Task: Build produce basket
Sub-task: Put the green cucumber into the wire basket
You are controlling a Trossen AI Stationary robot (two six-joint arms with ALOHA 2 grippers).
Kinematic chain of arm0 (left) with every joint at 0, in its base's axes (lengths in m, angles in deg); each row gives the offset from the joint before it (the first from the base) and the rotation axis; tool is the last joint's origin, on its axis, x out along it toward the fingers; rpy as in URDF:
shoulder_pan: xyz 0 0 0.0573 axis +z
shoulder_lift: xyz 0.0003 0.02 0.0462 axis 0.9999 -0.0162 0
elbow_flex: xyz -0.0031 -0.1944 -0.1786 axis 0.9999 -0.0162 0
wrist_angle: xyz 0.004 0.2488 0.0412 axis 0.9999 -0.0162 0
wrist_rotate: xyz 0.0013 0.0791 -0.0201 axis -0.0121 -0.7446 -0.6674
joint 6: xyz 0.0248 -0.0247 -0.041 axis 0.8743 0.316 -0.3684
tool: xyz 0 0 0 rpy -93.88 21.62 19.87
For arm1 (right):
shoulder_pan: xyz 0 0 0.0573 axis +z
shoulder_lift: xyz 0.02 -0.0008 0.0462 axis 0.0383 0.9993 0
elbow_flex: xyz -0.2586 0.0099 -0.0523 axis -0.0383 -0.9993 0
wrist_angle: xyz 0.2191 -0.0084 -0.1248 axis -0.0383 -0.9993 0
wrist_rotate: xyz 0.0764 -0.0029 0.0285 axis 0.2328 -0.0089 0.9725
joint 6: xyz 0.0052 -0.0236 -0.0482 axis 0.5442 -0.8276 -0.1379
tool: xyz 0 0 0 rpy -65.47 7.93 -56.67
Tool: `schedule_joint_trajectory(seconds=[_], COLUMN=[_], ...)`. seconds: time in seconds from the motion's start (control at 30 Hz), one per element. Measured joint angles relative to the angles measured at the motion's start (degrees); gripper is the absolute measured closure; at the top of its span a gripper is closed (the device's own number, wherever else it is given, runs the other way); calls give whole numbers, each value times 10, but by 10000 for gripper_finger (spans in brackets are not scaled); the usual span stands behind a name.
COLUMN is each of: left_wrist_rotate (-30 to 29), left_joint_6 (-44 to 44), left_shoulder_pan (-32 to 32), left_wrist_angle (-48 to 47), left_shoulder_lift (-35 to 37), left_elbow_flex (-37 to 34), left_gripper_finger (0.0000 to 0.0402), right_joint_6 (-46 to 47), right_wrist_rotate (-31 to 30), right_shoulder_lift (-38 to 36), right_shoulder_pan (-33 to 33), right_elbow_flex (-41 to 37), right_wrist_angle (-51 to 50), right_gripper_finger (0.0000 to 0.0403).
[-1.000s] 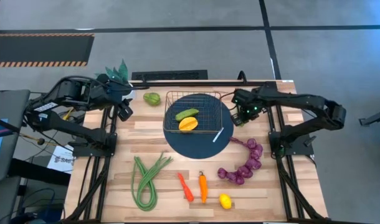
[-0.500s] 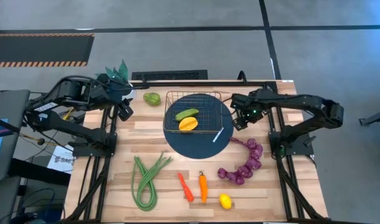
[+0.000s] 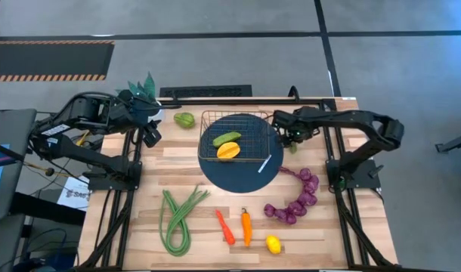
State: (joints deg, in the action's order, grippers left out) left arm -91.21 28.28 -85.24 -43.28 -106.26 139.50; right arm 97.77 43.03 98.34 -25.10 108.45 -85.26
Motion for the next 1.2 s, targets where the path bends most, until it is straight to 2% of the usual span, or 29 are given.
schedule_joint_trajectory(seconds=[0.37, 0.47, 0.6, 0.77, 0.97, 1.2], left_wrist_rotate=[0, 0, 1, 1, 5, 5], left_joint_6=[-5, -7, -9, -15, -15, -16], left_shoulder_pan=[0, 0, 0, 0, 0, 0], left_wrist_angle=[0, 0, 0, 0, 0, 0], left_shoulder_lift=[0, 0, 0, 0, 0, 0], left_elbow_flex=[0, 0, 0, 0, 0, 0], left_gripper_finger=[219, 219, 219, 219, 219, 219], right_joint_6=[-43, -44, -47, -49, -65, -70], right_wrist_rotate=[0, 0, 9, 28, 36, 35], right_shoulder_lift=[90, 103, 113, 115, 85, -28], right_shoulder_pan=[-52, -52, -52, -50, -47, -33], right_elbow_flex=[0, 0, 0, 0, 6, 77], right_wrist_angle=[36, 39, 37, 31, -13, -130], right_gripper_finger=[113, 124, 168, 264, 273, 273])
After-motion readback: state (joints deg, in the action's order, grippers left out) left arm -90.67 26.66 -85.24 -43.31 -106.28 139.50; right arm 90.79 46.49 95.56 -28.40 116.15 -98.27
